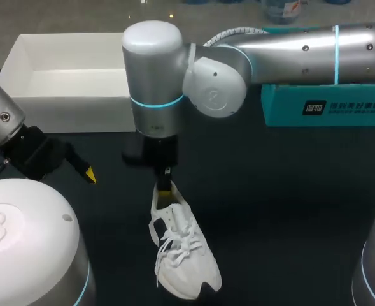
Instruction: Take the shoe out of the shoebox, open the shoe tongue, remove and reinsert the insole, then place the shoe into the shoebox
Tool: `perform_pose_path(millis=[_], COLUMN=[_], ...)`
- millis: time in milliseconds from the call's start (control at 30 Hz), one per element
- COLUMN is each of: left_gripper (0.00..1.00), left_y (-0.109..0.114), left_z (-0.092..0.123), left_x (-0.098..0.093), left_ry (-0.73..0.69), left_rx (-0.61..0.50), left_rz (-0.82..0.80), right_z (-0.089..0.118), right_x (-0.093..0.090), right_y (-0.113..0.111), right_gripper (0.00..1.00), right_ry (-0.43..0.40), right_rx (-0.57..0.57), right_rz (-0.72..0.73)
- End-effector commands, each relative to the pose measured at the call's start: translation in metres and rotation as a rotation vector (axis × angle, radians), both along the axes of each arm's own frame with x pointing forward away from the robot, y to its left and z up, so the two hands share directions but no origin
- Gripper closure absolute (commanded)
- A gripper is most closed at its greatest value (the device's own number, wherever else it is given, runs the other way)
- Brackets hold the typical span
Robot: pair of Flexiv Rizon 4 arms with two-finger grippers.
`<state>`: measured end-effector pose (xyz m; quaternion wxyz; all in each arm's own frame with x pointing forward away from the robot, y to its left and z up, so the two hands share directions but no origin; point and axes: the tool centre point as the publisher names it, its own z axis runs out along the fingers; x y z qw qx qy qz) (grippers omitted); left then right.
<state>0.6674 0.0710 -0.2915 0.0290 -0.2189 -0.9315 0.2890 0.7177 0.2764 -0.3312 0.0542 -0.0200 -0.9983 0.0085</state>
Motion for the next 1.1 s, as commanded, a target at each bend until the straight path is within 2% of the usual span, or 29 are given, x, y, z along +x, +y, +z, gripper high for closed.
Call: perform_pose_path(millis=[33, 333, 467, 533, 633, 1100], left_gripper=[0.00, 0.00, 0.00, 0.00, 0.00, 0.00], left_y=[0.000, 0.000, 0.000, 0.000, 0.000, 0.000], left_z=[-0.001, -0.001, -0.001, -0.001, -0.001, -0.001], left_x=[0.001, 0.001, 0.001, 0.001, 0.001, 0.001], left_ry=[0.002, 0.002, 0.002, 0.002, 0.002, 0.002], left_rx=[0.001, 0.001, 0.001, 0.001, 0.001, 0.001], left_rz=[-0.002, -0.002, -0.002, -0.002, -0.002, -0.002], right_z=[0.062, 0.145, 0.165, 0.170, 0.172, 0.172], right_x=[0.001, 0.020, 0.028, 0.030, 0.032, 0.032], right_y=[-0.016, -0.041, -0.053, -0.056, -0.057, -0.057], right_gripper=[1.00, 1.00, 1.00, 1.00, 1.00, 1.00], right_ry=[-0.108, -0.251, -0.290, -0.301, -0.269, -0.269], right_rx=[-0.026, -0.098, -0.124, -0.134, -0.147, -0.147], right_rz=[-0.006, -0.012, -0.015, -0.016, -0.031, -0.031])
